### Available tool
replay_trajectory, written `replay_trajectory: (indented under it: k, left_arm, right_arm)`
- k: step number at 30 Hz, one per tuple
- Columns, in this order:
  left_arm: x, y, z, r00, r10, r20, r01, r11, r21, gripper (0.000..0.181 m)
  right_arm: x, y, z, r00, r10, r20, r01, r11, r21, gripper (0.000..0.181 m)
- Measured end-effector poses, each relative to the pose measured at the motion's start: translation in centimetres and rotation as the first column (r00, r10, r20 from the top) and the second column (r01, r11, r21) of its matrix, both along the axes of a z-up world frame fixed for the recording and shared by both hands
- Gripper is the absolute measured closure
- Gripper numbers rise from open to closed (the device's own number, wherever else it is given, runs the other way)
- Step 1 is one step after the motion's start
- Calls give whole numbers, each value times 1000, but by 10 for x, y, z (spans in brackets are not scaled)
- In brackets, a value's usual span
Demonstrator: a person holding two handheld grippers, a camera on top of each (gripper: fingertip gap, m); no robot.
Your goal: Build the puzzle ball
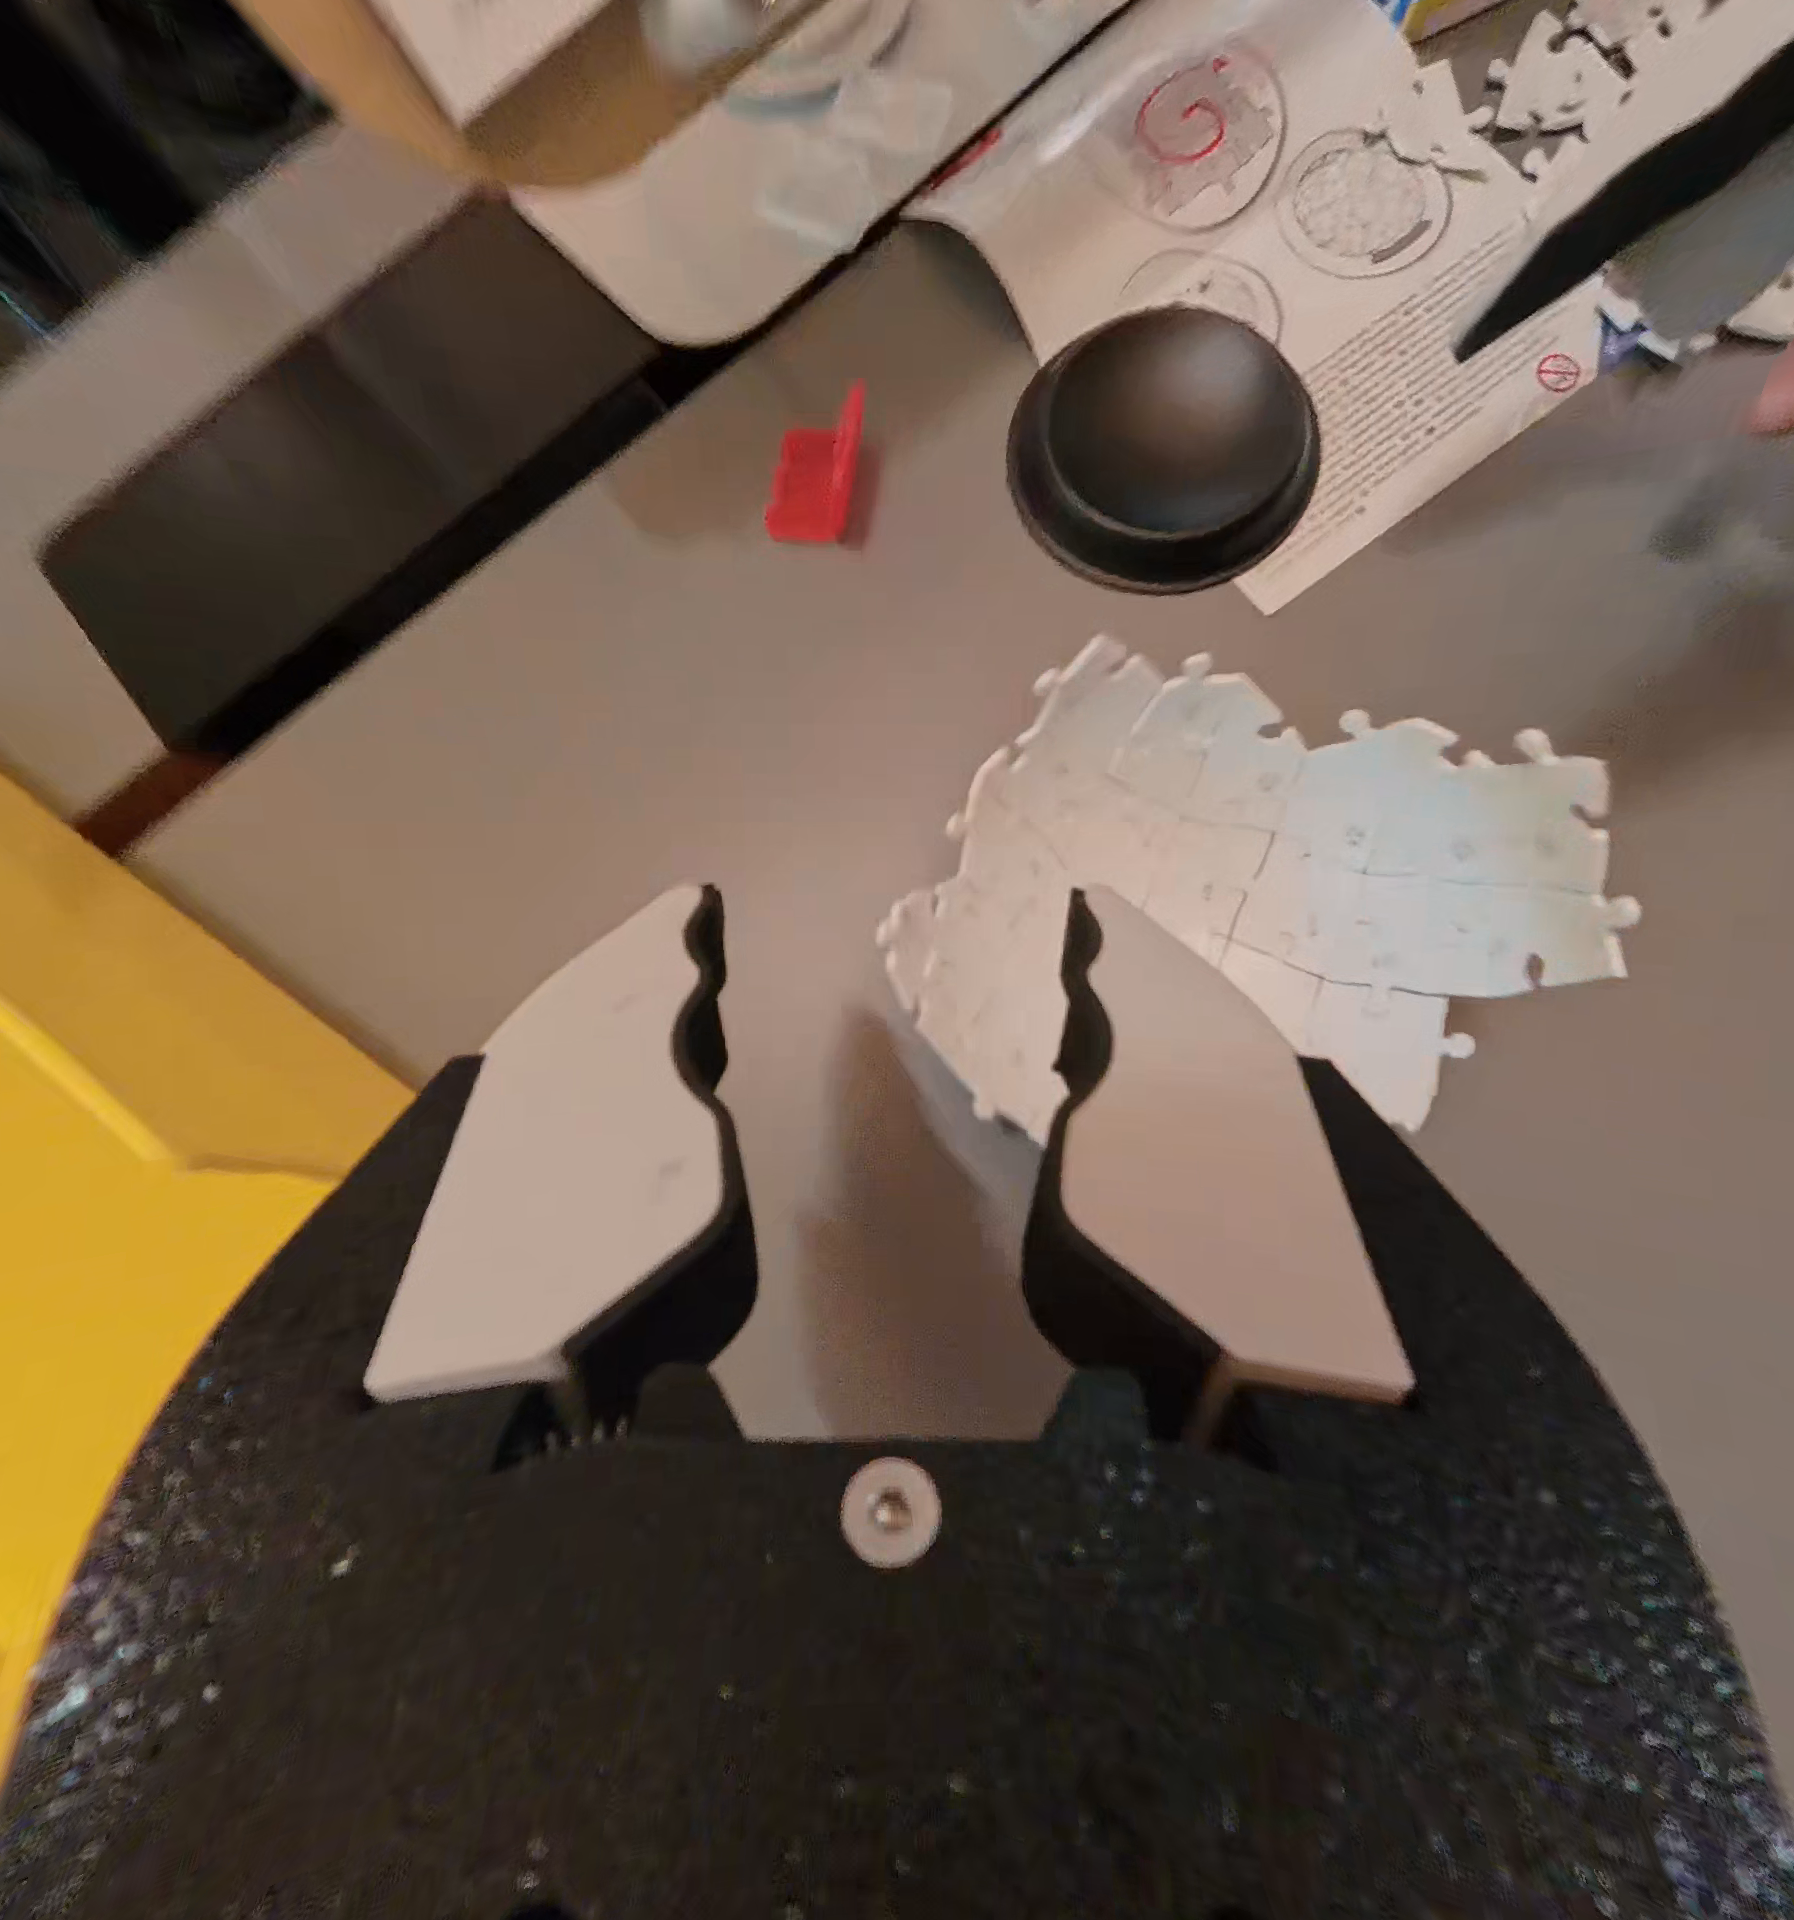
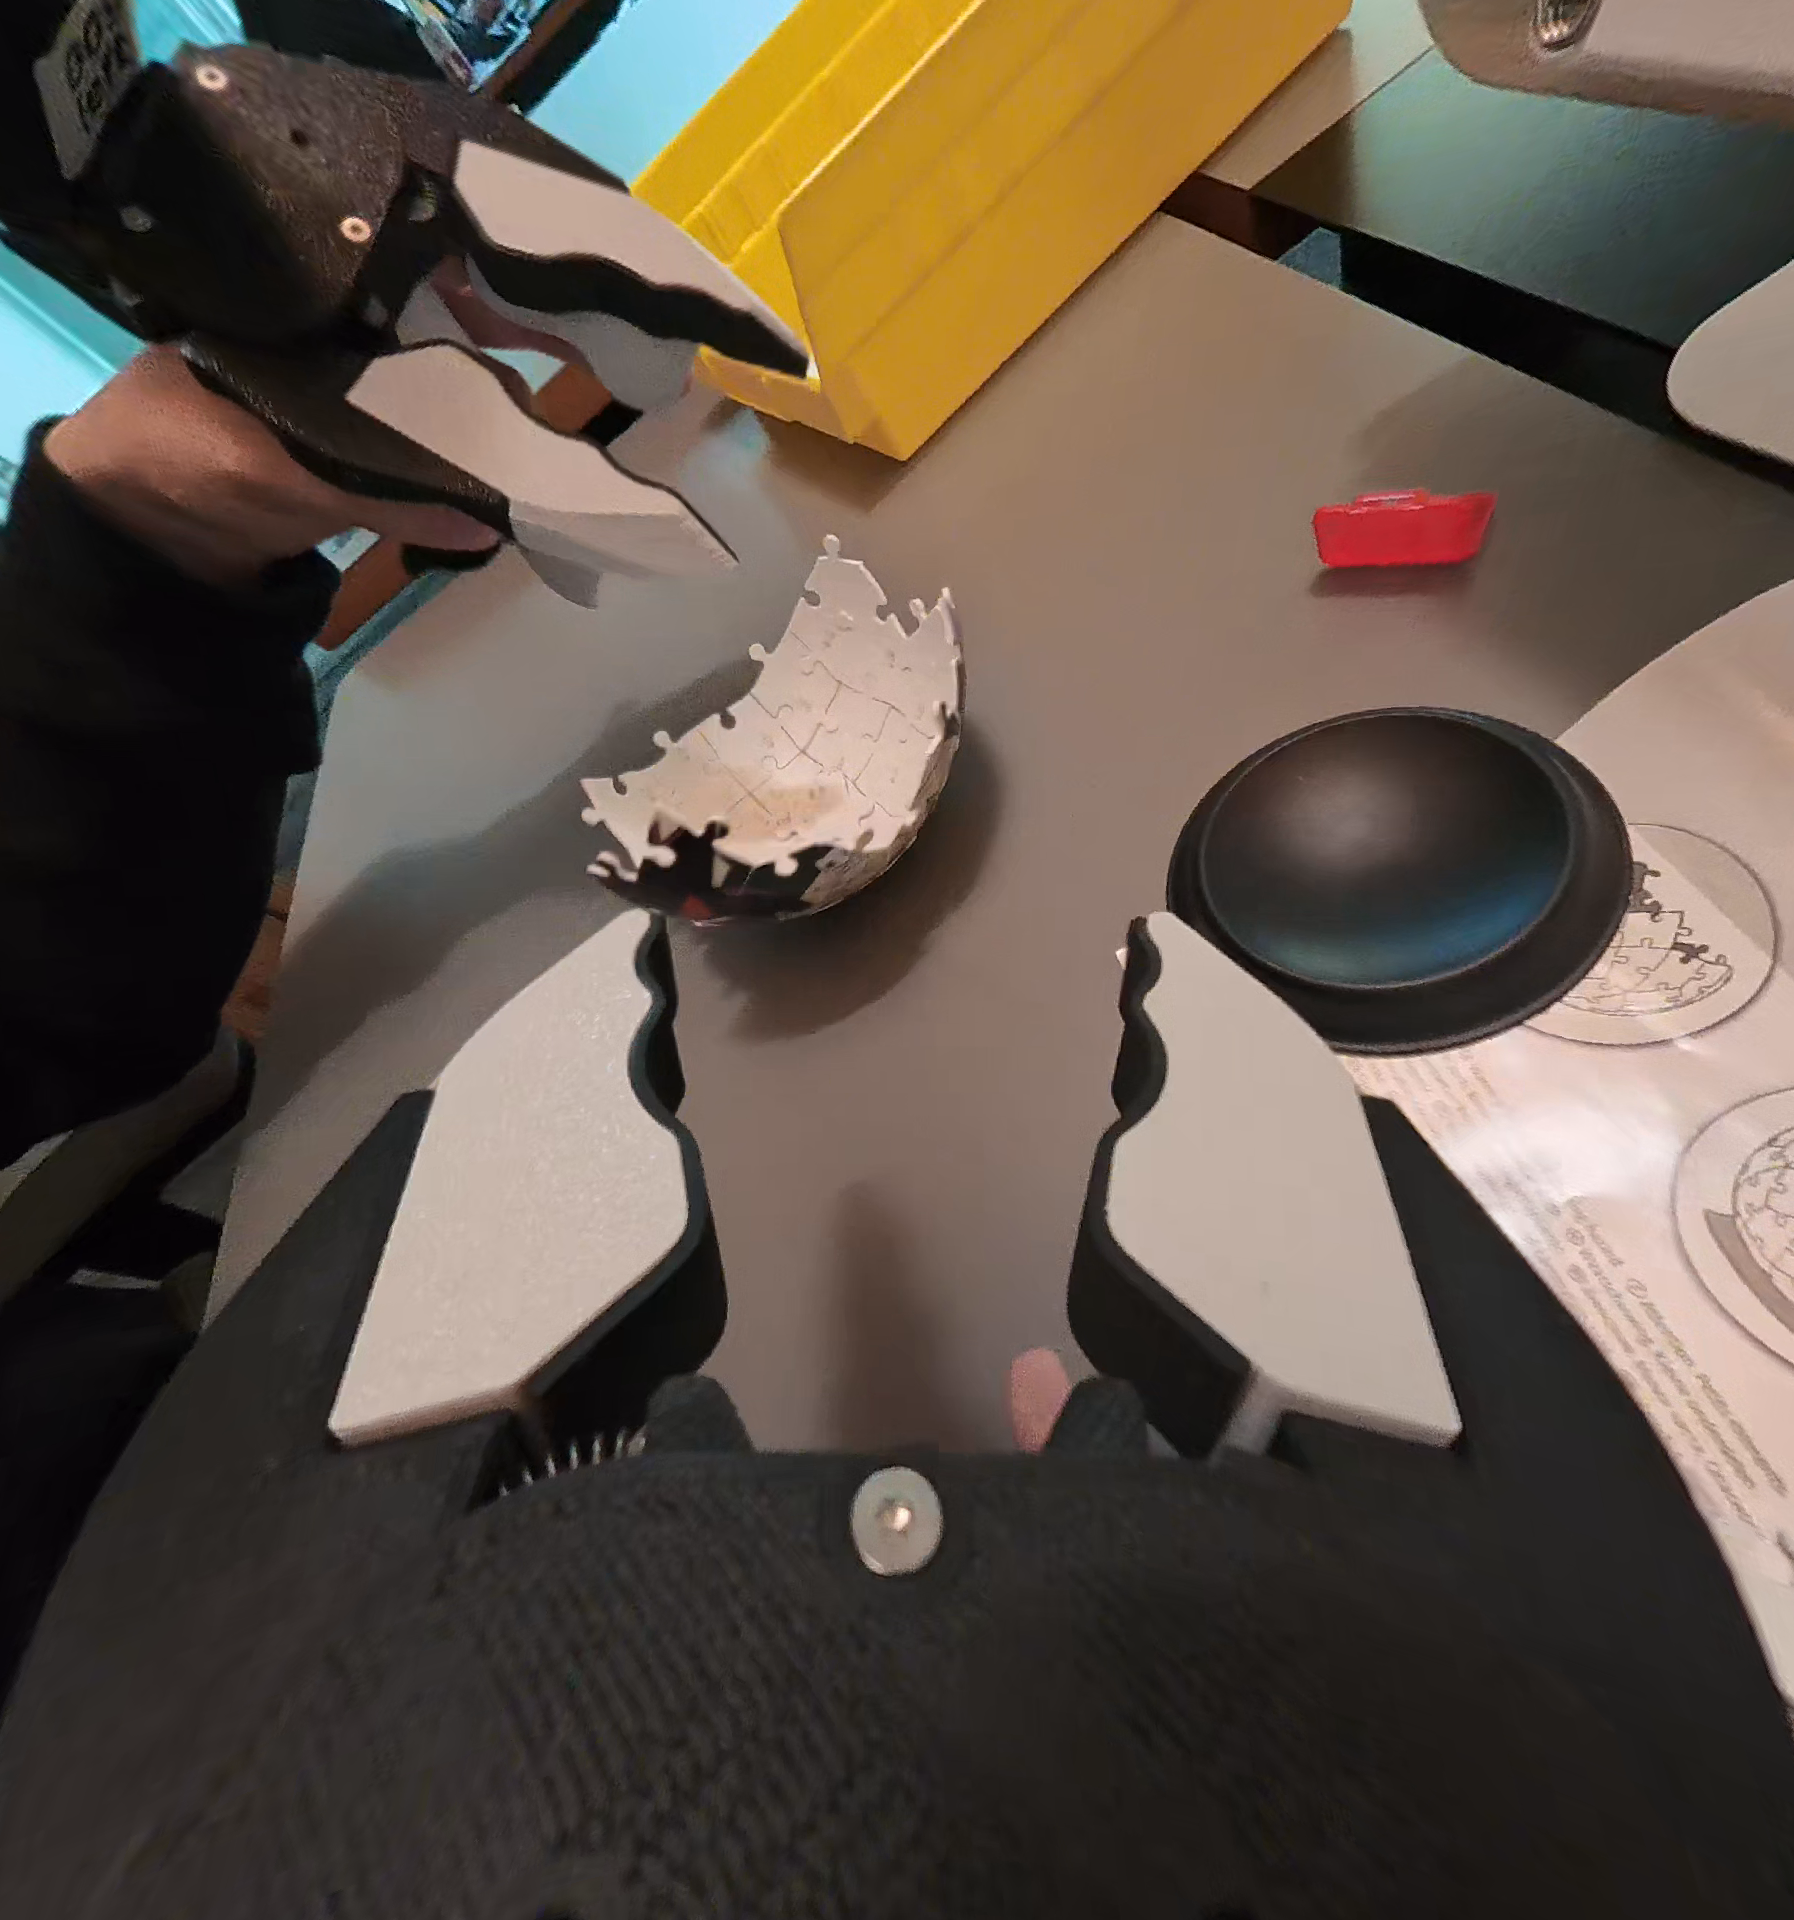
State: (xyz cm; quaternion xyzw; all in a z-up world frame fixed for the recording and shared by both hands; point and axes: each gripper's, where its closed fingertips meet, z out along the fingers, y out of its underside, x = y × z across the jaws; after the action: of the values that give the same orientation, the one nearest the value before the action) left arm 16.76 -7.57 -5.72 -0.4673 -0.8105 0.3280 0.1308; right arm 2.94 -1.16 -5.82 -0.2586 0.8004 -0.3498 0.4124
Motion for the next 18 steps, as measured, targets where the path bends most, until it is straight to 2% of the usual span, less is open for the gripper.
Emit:
replay_trajectory:
  k: [2, 5, 8, 13, 18]
  left_arm:
    - [13, -1, -7, 998, 57, -17, -55, 993, 109, 127]
    - [12, 8, -18, 994, 78, -74, -54, 957, 283, 135]
    - [9, 8, -33, 995, 87, -52, -62, 929, 366, 136]
    - [-6, 22, -54, 999, -28, -36, 42, 870, 492, 144]
    - [-13, 22, -67, 991, -134, 10, 111, 860, 499, 155]
  right_arm:
    - [7, -3, -4, 1000, 2, 10, -2, 1000, 26, 102]
    - [14, -8, -10, 1000, -4, -15, 5, 999, 49, 106]
    - [20, -12, -10, 1000, -24, -20, 25, 998, 54, 105]
    - [27, -9, -19, 998, -12, -56, 16, 997, 69, 103]
    - [26, -7, -25, 998, -17, -54, 22, 996, 87, 103]
